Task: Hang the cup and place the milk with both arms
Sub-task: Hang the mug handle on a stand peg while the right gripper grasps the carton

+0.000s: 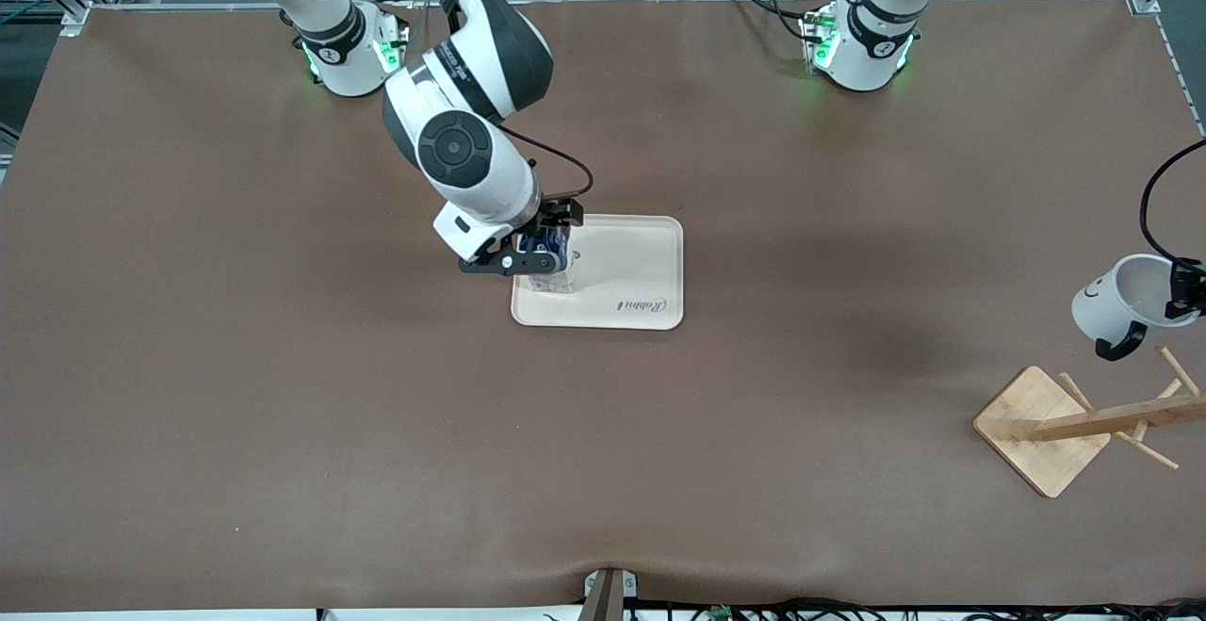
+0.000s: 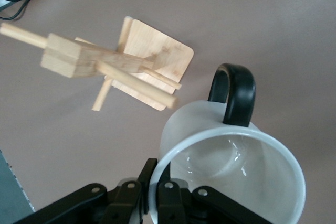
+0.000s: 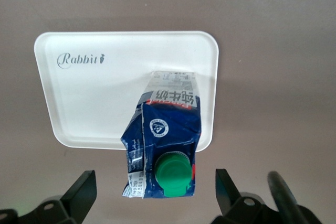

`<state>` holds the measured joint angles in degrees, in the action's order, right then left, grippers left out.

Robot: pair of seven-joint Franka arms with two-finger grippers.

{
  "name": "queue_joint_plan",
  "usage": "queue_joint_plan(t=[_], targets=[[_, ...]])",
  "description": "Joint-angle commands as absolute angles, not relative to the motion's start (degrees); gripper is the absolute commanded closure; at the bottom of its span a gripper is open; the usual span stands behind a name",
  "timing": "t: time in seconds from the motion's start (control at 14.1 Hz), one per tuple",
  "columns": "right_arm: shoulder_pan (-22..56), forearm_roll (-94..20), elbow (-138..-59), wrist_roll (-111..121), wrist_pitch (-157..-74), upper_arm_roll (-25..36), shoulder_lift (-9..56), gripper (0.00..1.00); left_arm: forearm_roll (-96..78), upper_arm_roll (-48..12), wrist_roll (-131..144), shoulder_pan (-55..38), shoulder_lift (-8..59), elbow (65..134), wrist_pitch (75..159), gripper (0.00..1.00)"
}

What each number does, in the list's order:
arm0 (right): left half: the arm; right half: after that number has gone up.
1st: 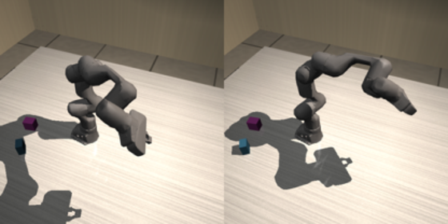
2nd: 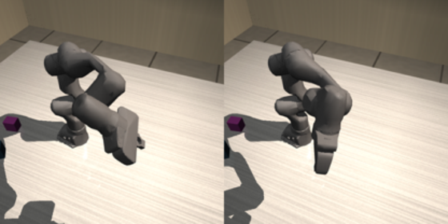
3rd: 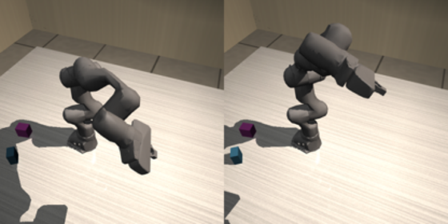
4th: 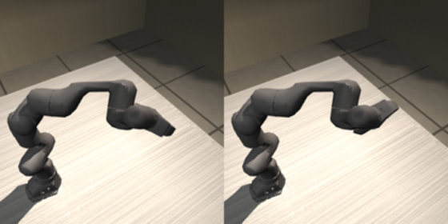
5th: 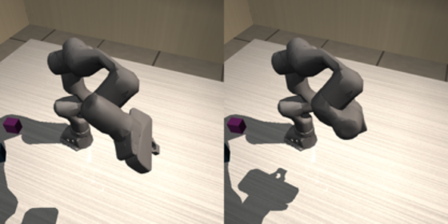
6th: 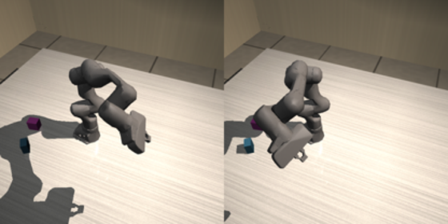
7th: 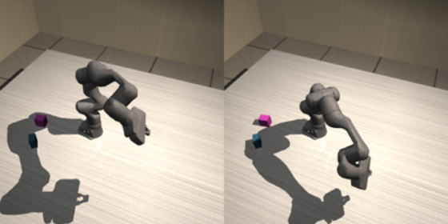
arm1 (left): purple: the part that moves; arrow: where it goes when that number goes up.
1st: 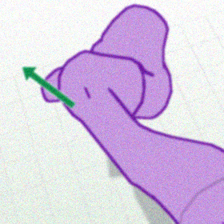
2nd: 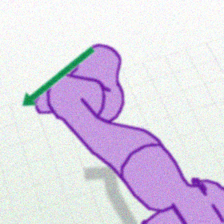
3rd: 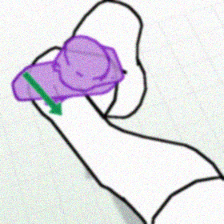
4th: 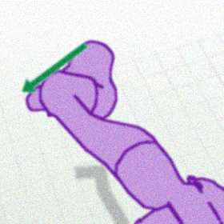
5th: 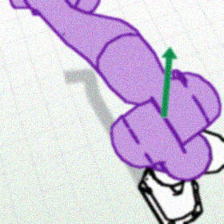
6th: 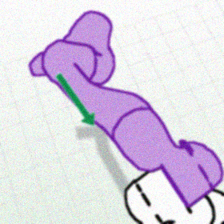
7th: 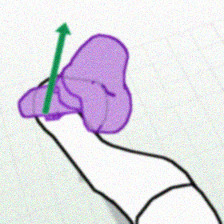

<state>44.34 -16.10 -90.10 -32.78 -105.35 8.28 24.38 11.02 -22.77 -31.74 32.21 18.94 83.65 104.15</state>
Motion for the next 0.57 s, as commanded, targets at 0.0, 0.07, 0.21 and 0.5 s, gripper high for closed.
queue_joint_plan(t=[0.0, 0.07, 0.21, 0.5], targets=[[45.7, -16.3, -91.2, -34.1, -105.9, 9.1, 24.7, 0.0, 11.8, -21.5, -35.7, 32.4, 20.7, 81.0, 104.8, 1.0], [45.9, -16.3, -91.4, -34.1, -106.0, 9.1, 24.7, 0.0, 11.8, -21.3, -36.6, 32.4, 21.4, 80.2, 104.9, 1.0], [46.3, -16.3, -92.8, -34.1, -107.9, 9.1, 24.7, 0.0, 11.7, -20.2, -38.0, 32.3, 22.4, 78.8, 104.9, 1.0], [47.7, -15.8, -97.7, -34.2, -114.1, 9.1, 24.2, 0.0, 11.6, -20.0, -38.1, 32.4, 24.3, 76.9, 105.1, 1.0]])
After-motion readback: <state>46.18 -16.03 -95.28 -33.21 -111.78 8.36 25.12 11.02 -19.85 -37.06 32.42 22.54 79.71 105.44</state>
